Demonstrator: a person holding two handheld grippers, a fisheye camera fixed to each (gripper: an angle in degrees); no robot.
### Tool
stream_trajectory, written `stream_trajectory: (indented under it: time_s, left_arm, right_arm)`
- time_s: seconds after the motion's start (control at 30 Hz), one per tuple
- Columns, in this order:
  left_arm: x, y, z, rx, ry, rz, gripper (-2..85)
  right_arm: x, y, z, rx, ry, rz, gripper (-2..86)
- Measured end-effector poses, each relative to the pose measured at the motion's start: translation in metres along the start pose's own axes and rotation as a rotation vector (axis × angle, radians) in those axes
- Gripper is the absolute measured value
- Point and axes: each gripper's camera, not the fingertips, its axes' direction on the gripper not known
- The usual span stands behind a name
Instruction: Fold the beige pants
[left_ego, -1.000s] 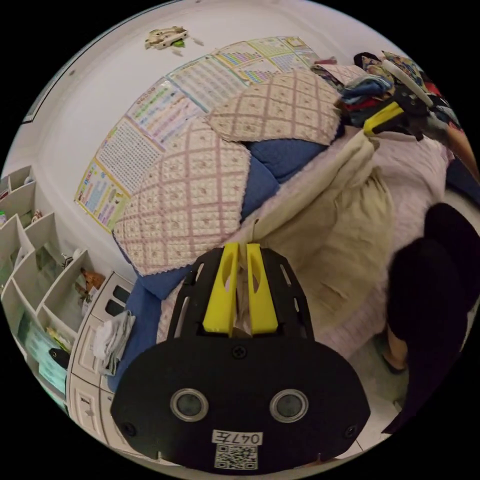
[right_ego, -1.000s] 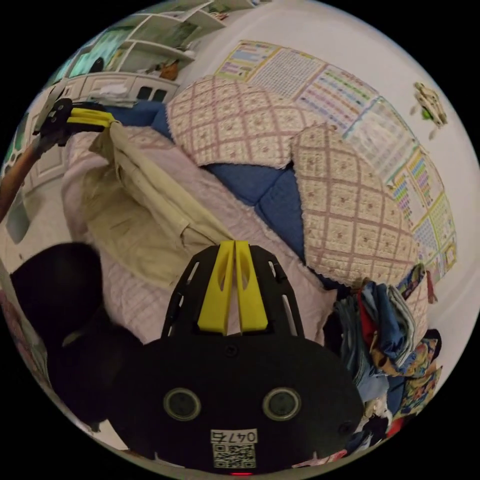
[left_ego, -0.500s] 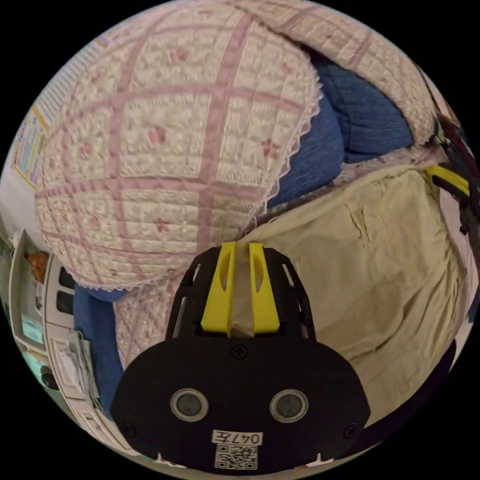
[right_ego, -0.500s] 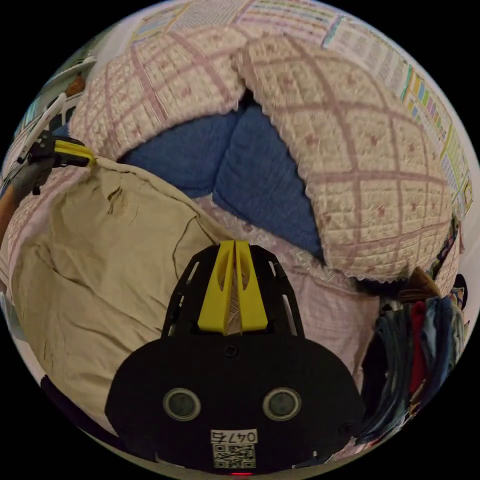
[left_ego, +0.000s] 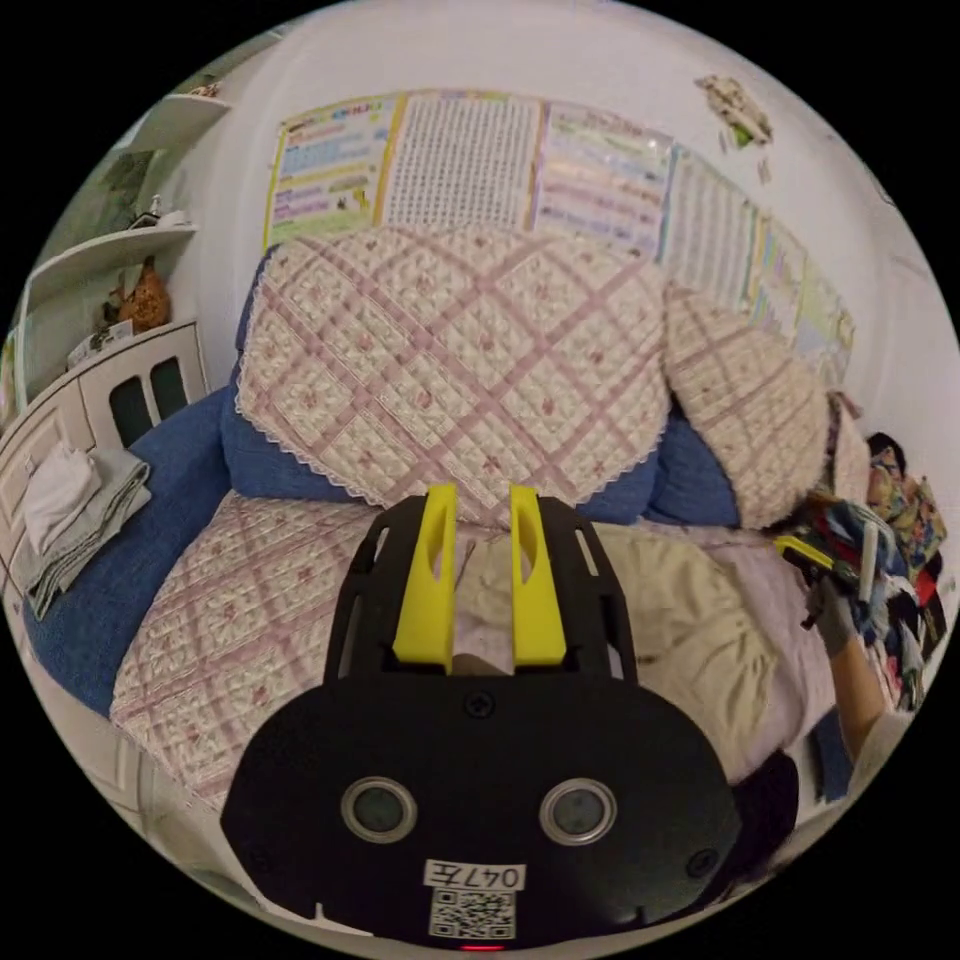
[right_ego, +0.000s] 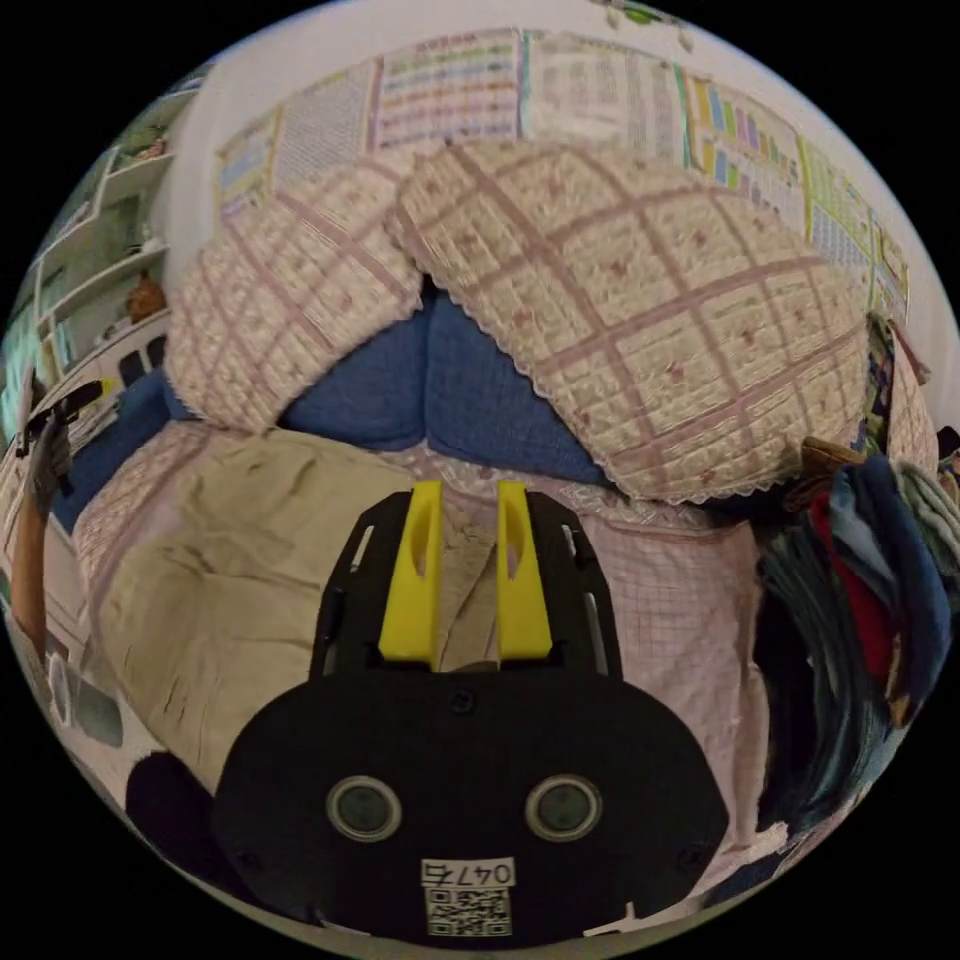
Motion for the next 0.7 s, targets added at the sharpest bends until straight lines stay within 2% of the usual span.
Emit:
stream_trajectory:
  time_s: [0.07,0.13,0.27,0.33,0.43,0.7]
  left_arm:
    - [-0.016,0.043,-0.059,-0.018,0.042,0.009,7.1]
    - [-0.025,0.079,-0.081,-0.092,0.042,-0.027,6.6]
    - [-0.049,0.158,-0.081,-0.293,0.082,-0.229,6.7]
    - [-0.057,0.176,-0.072,-0.349,0.128,-0.324,7.0]
    - [-0.064,0.179,-0.063,-0.366,0.208,-0.43,8.0]
    - [-0.046,0.116,-0.084,-0.337,0.077,-0.357,9.9]
  right_arm:
    - [-0.003,0.028,-0.029,0.012,-0.008,-0.026,2.9]
    - [-0.007,0.068,-0.052,-0.025,-0.021,-0.039,1.9]
    - [-0.011,0.118,-0.058,-0.122,-0.027,-0.006,1.3]
    - [-0.009,0.137,-0.051,-0.199,-0.094,0.025,1.2]
    - [-0.007,0.147,-0.044,-0.257,-0.148,0.054,1.3]
    - [-0.008,0.114,-0.033,-0.267,-0.135,-0.045,3.2]
